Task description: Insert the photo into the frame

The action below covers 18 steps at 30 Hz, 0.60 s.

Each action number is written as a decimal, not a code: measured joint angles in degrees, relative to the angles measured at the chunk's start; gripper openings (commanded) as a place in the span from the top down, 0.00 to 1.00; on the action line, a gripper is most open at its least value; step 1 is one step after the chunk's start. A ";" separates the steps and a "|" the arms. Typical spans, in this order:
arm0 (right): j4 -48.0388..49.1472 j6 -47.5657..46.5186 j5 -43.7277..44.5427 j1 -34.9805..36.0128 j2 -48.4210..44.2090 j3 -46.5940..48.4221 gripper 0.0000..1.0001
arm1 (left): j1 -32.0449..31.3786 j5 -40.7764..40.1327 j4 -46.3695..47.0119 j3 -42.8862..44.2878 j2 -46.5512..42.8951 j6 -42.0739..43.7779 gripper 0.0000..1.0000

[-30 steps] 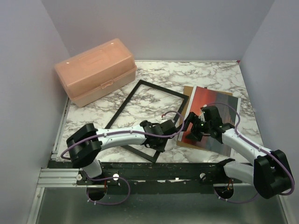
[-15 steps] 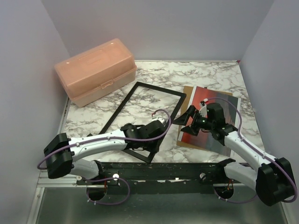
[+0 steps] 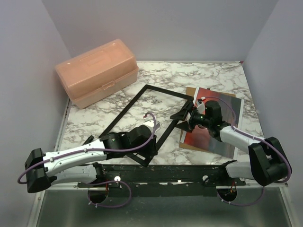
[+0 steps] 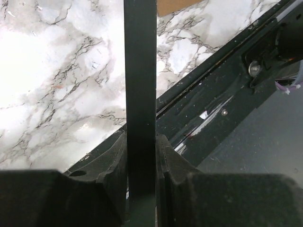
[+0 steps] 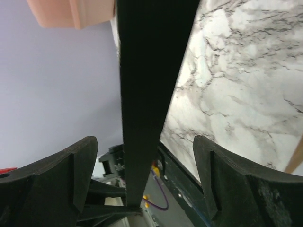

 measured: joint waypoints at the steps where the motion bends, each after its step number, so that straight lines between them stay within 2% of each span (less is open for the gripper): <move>1: 1.31 0.74 -0.31 -0.04 0.42 0.00 0.20 | -0.11 0.02 0.15 -0.33 -0.79 0.22 1.00; 4: 4.13 2.36 -0.98 -0.09 0.72 0.00 0.31 | -0.35 0.00 0.48 -1.29 -2.67 0.63 1.00; 5: 4.72 2.78 -1.01 -0.09 0.66 0.00 0.37 | -0.35 0.00 0.52 -1.64 -3.26 0.72 1.00; 7: 5.18 2.95 -0.98 -0.09 0.42 0.00 0.59 | -0.35 0.00 0.70 -2.49 -4.52 1.01 1.00; 11: 2.56 1.84 -0.24 -0.24 -1.11 0.07 0.81 | -0.35 -0.11 1.44 -3.63 -5.84 1.77 1.00; 12: 1.81 2.73 -0.09 -0.24 -1.55 0.11 0.85 | -0.35 -0.20 1.53 -3.67 -5.84 2.03 0.95; 13: 1.16 2.75 0.00 -0.24 -1.88 0.22 0.88 | -0.35 -0.24 1.64 -3.74 -5.79 2.27 0.83; 16: -0.20 2.64 0.22 -0.26 -2.60 0.59 0.93 | -0.46 -0.39 1.57 -3.74 -5.79 2.69 0.24; 18: -2.60 2.29 0.68 -0.26 -3.30 1.49 0.93 | -0.59 -1.18 1.29 -3.58 -5.79 3.28 0.07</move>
